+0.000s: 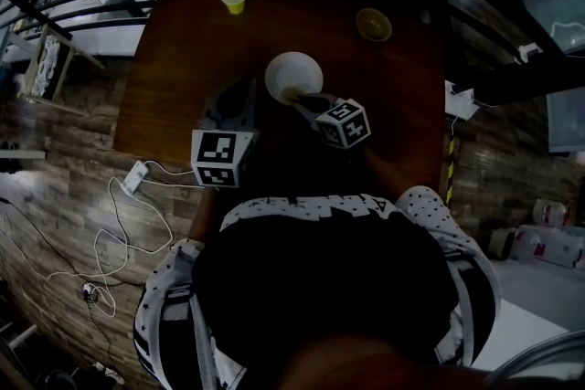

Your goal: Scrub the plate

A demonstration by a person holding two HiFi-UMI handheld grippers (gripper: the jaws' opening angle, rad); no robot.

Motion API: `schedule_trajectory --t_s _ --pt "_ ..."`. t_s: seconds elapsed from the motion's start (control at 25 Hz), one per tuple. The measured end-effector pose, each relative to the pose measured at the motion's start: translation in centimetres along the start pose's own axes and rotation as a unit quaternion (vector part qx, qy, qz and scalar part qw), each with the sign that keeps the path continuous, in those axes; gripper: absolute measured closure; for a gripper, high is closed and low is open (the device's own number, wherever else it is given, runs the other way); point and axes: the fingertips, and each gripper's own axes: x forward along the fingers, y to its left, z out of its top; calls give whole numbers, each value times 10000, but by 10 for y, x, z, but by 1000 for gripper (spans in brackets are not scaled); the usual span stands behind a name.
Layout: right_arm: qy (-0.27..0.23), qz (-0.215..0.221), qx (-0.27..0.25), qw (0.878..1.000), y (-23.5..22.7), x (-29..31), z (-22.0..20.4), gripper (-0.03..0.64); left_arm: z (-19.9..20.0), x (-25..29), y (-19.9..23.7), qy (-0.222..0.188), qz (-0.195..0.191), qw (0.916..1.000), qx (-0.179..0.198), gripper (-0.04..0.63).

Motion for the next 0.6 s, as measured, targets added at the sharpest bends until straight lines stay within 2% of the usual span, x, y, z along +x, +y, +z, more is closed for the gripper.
schedule_trajectory --t_s 0.6 --pt "-65 -109 12 9999 -6 -3 8 566 -1 -3 0 -22 25 10000 2 581"
